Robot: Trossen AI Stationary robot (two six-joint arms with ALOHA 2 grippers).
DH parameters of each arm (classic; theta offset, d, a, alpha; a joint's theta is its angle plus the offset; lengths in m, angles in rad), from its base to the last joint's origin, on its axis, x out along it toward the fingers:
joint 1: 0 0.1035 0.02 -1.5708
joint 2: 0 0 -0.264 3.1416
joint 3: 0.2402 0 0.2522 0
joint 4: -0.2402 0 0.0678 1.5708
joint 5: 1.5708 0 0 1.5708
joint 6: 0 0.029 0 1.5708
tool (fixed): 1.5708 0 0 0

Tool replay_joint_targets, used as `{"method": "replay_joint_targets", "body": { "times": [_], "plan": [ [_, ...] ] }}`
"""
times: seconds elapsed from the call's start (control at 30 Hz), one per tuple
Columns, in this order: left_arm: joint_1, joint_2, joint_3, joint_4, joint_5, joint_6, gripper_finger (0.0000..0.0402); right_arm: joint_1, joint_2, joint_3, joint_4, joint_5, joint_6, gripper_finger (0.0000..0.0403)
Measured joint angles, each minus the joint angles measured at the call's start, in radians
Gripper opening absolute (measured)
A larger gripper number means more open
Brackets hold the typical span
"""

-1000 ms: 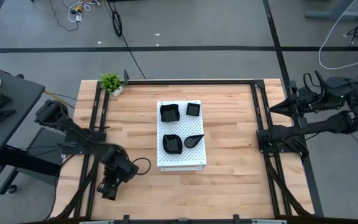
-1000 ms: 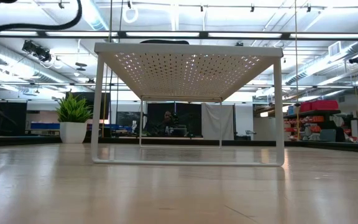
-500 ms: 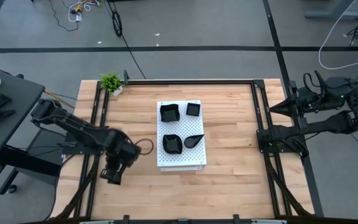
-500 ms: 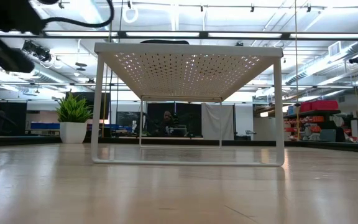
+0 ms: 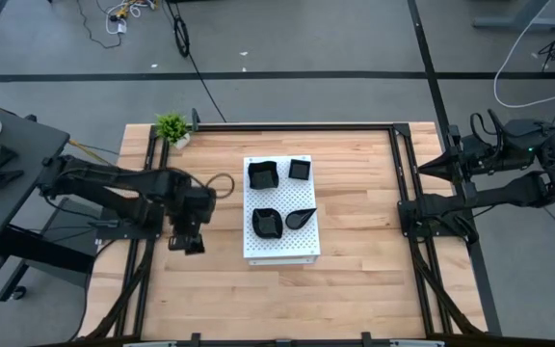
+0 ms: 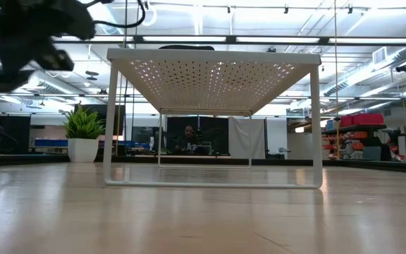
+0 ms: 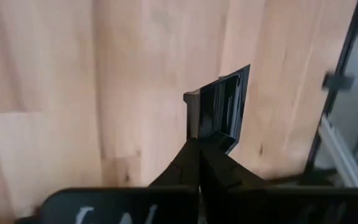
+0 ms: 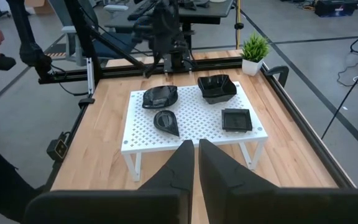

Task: Pick & Place Mini shaped plates
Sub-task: Stack the black square plate on top of the other black square plate on the shelf

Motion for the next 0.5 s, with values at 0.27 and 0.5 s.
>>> {"method": "replay_joint_targets", "body": {
  "times": [0.27, 0.5],
  "plan": [
    [0.126, -0.007, 0.163, -0.065, -0.047, 0.059, 0.0000, 0.000, 0.000, 0.000, 0.000, 0.000, 0.000, 0.0029],
    [0.253, -0.007, 0.310, -0.130, -0.090, 0.123, 0.0000, 0.000, 0.000, 0.000, 0.000, 0.000, 0.000, 0.0029]
  ]
}}
